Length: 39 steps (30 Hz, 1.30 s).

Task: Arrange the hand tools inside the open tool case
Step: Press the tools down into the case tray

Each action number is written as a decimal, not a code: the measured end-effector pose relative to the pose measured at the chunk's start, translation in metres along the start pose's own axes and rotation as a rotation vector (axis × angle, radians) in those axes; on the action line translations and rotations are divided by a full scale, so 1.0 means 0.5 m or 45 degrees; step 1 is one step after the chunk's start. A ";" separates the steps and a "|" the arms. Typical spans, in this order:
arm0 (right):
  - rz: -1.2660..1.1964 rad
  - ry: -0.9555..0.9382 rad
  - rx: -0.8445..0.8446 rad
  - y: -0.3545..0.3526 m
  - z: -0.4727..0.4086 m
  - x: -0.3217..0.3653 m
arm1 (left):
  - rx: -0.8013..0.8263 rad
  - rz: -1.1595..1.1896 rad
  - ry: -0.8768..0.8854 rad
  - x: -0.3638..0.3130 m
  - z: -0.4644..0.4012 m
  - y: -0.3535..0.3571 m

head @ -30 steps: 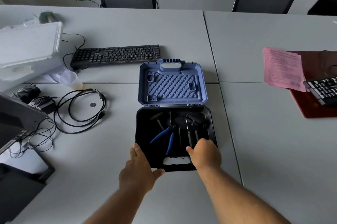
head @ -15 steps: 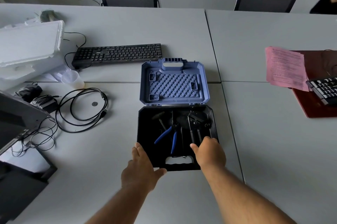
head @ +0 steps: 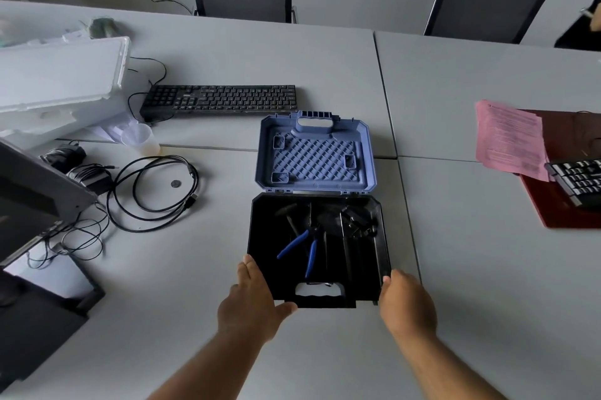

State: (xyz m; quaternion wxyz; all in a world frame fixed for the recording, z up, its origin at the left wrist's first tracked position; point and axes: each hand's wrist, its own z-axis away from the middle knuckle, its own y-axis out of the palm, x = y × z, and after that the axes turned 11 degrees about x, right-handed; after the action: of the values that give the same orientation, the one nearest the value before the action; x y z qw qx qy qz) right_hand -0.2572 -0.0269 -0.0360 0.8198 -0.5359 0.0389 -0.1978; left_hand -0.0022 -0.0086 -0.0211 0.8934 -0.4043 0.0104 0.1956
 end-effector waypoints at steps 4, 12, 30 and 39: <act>0.004 0.010 0.042 -0.004 -0.008 0.005 | 0.007 -0.061 -0.012 0.003 0.001 -0.008; 0.153 -0.001 0.140 -0.012 -0.010 0.003 | -0.296 0.067 0.284 -0.044 -0.060 -0.060; 0.191 0.001 0.162 -0.011 -0.014 0.001 | -0.265 -0.078 0.218 -0.047 -0.083 -0.069; 0.150 -0.028 0.151 -0.013 -0.012 0.000 | -0.171 -0.146 0.072 -0.012 -0.072 -0.056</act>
State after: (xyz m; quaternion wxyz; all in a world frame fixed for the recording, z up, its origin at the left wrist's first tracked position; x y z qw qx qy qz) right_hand -0.2609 -0.0344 -0.0326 0.8608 -0.4852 0.0495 -0.1452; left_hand 0.0075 -0.0535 -0.0243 0.8734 -0.4685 -0.0006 0.1328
